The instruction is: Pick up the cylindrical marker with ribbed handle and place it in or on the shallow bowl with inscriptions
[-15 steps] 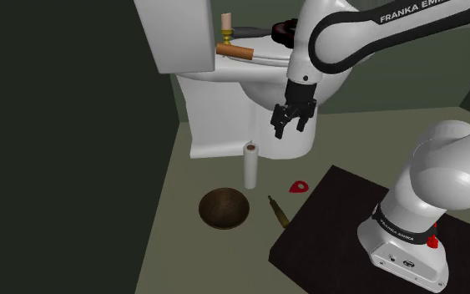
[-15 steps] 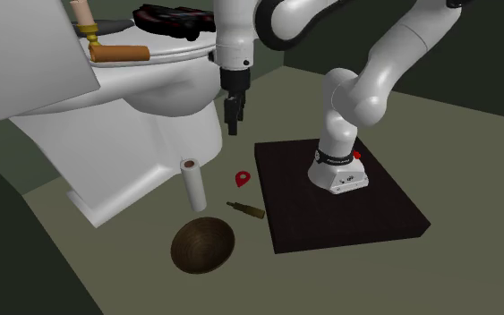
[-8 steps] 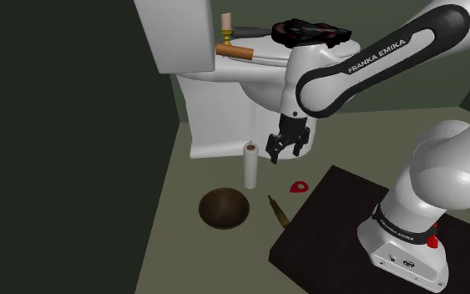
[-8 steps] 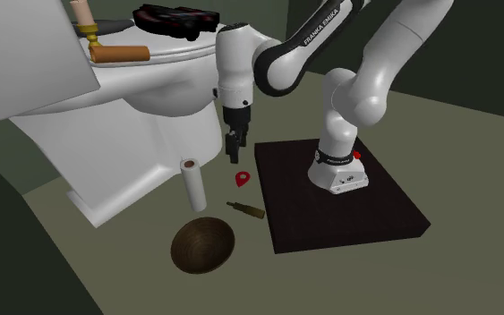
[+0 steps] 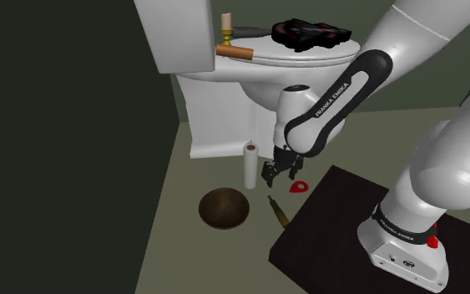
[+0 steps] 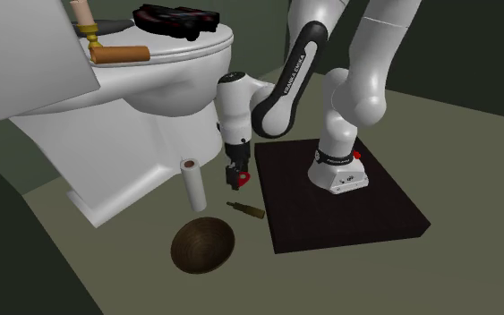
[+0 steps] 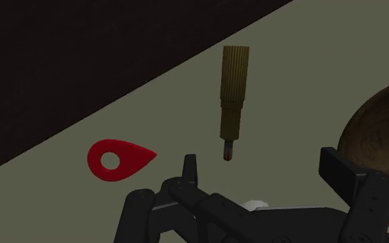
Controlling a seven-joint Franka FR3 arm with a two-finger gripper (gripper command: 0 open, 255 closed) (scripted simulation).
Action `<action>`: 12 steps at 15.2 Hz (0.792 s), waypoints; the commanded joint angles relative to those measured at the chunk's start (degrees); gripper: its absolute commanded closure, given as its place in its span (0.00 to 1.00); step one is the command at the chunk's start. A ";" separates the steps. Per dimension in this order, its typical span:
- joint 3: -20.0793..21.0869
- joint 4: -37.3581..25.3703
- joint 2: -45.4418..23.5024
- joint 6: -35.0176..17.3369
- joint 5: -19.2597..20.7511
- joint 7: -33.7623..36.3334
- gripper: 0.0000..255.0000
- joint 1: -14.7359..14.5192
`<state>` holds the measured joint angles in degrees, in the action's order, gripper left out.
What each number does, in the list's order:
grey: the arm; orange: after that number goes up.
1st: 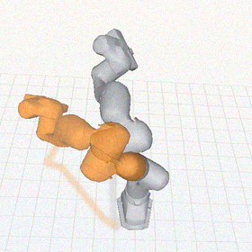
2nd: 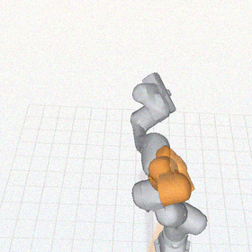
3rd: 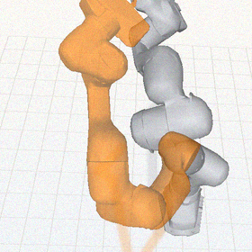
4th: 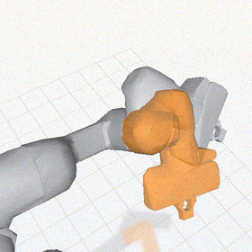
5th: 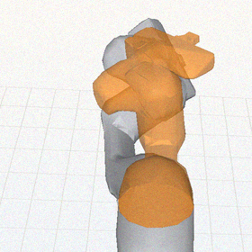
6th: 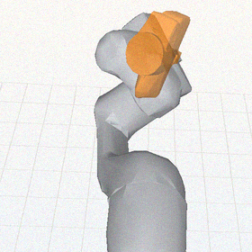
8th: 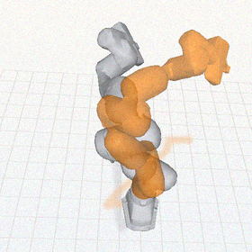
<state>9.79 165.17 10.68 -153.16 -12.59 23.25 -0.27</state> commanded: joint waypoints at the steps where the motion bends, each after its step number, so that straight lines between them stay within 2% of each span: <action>1: 0.82 -0.20 -6.09 -5.57 -0.02 1.76 0.00 -0.03; 4: 1.00 -1.32 -15.35 -13.02 1.46 4.83 0.00 -0.09; 7: -0.49 -3.28 -24.74 -19.73 3.72 8.40 0.00 -1.47; 12: -1.14 -4.49 -29.88 -23.67 3.49 8.12 0.00 -2.26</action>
<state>8.76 160.94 -17.94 -175.80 -9.15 31.40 -2.46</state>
